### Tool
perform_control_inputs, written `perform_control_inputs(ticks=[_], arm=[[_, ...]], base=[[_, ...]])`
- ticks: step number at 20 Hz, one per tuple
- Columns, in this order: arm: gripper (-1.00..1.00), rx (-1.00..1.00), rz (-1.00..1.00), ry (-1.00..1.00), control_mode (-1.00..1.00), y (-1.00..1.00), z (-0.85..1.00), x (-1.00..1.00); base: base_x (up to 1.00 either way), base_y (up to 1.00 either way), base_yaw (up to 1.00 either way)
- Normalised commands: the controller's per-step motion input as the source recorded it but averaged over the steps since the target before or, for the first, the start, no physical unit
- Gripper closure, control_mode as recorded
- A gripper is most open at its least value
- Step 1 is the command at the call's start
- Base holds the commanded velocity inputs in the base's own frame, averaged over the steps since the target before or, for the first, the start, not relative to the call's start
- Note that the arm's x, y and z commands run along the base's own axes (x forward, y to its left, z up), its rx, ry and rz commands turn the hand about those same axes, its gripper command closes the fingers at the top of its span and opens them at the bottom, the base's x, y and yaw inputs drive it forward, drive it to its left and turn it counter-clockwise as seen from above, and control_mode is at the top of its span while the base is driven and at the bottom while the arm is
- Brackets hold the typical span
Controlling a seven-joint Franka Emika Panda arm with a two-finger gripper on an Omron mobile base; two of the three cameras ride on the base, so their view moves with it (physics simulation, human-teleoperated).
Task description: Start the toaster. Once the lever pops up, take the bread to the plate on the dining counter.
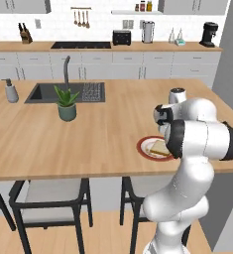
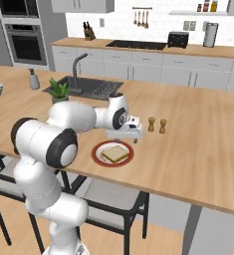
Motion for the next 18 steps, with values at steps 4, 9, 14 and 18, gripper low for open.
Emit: perform_control_inputs(ticks=[4,9,14,18], arm=[[-1.00,0.30,0.01,-0.36,-1.00,0.00,0.81,-0.58],[-1.00,0.24,0.01,-0.32,-1.00,0.02,0.79,-0.46],[-1.00,0.00,0.00,0.00,-1.00,0.00,0.00,0.00],[-1.00,0.00,0.00,0.00,-1.00,0.00,0.00,0.00]], base=[[0.00,0.00,0.00],[0.00,0.00,0.00],[0.00,0.00,0.00],[0.00,0.00,0.00]])
